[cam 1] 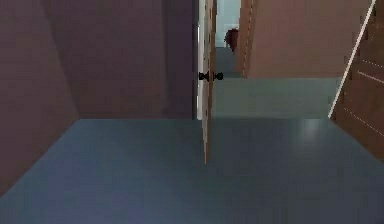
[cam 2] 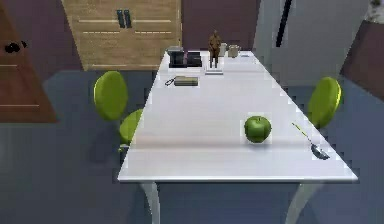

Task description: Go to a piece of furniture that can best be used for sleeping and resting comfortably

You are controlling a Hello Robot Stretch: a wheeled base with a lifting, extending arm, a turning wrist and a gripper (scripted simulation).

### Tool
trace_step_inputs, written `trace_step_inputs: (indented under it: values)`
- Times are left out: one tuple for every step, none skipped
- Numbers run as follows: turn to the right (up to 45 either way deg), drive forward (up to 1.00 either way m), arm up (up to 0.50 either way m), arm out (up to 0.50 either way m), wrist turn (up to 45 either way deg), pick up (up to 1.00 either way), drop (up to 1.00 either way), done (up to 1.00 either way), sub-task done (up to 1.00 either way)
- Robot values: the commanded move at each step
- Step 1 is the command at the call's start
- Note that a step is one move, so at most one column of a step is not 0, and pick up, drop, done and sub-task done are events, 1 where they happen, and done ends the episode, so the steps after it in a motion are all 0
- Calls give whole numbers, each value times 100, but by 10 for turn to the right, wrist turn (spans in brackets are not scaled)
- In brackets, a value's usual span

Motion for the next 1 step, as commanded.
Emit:
trace_step_inputs:
  values:
    - [0,45,0,0,0,0,0,0,0]
